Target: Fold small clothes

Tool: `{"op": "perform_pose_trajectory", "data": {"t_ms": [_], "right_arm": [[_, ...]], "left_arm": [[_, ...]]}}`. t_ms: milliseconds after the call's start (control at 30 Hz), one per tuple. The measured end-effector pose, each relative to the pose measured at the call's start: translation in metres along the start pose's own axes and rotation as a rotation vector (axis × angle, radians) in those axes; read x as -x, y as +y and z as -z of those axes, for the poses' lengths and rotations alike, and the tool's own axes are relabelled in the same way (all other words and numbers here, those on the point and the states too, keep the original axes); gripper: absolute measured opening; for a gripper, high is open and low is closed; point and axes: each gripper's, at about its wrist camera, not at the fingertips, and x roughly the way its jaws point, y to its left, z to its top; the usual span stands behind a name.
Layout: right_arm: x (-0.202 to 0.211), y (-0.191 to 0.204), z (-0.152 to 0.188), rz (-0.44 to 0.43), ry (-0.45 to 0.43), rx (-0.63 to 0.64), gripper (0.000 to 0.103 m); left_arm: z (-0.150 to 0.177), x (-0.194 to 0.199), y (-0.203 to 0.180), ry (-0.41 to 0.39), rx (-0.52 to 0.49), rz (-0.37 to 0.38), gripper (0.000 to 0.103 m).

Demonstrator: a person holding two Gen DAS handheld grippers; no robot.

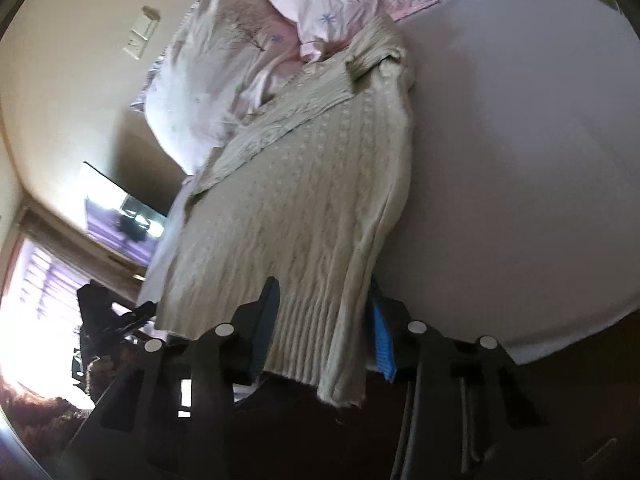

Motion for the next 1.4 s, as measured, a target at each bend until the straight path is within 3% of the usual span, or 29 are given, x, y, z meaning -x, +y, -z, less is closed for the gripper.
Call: {"op": "perform_pose_trajectory", "data": {"t_ms": [33, 67, 100, 133, 233, 333, 433, 567, 700, 833, 867, 933, 967, 1000, 1033, 1133, 1233, 1400], "right_arm": [[-0.003, 0.0, 0.002, -0.025, 0.017, -0.005, 0.034], [-0.006, -0.001, 0.005, -0.048, 0.037, -0.01, 0.022], [-0.012, 0.0, 0.007, -0.07, 0.067, -0.009, 0.015], [-0.015, 0.001, 0.008, -0.077, 0.069, -0.003, 0.014], [-0.013, 0.007, 0.0, -0.133, 0.041, 0.01, 0.01], [0.0, 0.017, -0.024, -0.205, -0.045, 0.034, 0.009], [0.008, 0.03, -0.064, -0.263, -0.139, 0.065, 0.009], [-0.004, 0.04, -0.136, -0.282, -0.258, 0.066, 0.009], [-0.055, 0.024, -0.223, -0.24, -0.331, -0.064, 0.009], [-0.127, -0.008, -0.277, -0.02, -0.298, -0.228, 0.01], [-0.141, -0.016, -0.282, 0.012, -0.273, -0.265, 0.015], [-0.159, -0.028, -0.285, 0.03, -0.223, -0.341, 0.037], [-0.16, -0.031, -0.286, 0.007, -0.237, -0.353, 0.061], [-0.152, -0.031, -0.284, -0.028, -0.292, -0.34, 0.088], [-0.142, -0.029, -0.281, -0.03, -0.353, -0.316, 0.099], [-0.119, -0.028, -0.276, -0.062, -0.446, -0.258, 0.102], [-0.108, -0.034, -0.272, -0.093, -0.459, -0.249, 0.102], [-0.111, -0.042, -0.269, -0.104, -0.415, -0.271, 0.102]], "left_arm": [[0.002, -0.001, -0.001, 0.007, 0.005, 0.001, 0.041], [0.003, -0.002, -0.001, 0.018, 0.015, -0.001, 0.036], [0.003, -0.004, -0.001, 0.032, 0.027, -0.001, 0.018], [0.002, -0.008, 0.0, 0.054, 0.046, 0.006, 0.011], [-0.004, -0.01, 0.001, 0.059, 0.064, 0.038, 0.009], [-0.019, -0.004, 0.0, 0.017, 0.056, 0.141, 0.009], [-0.057, 0.008, -0.008, -0.088, 0.011, 0.207, 0.009], [-0.132, 0.007, -0.005, -0.243, 0.011, 0.25, 0.009], [-0.219, -0.04, 0.008, -0.333, 0.089, 0.215, 0.009], [-0.273, -0.112, 0.032, -0.268, 0.204, 0.123, 0.009], [-0.279, -0.124, 0.039, -0.244, 0.229, 0.098, 0.009], [-0.282, -0.13, 0.052, -0.243, 0.278, 0.099, 0.007], [-0.281, -0.125, 0.055, -0.255, 0.288, 0.124, 0.007], [-0.278, -0.115, 0.059, -0.283, 0.298, 0.144, 0.014], [-0.273, -0.102, 0.062, -0.308, 0.301, 0.149, 0.032], [-0.258, -0.078, 0.065, -0.306, 0.289, 0.115, 0.062], [-0.244, -0.076, 0.065, -0.222, 0.247, 0.043, 0.072], [-0.229, -0.094, 0.046, -0.105, 0.141, -0.069, 0.075]]}}
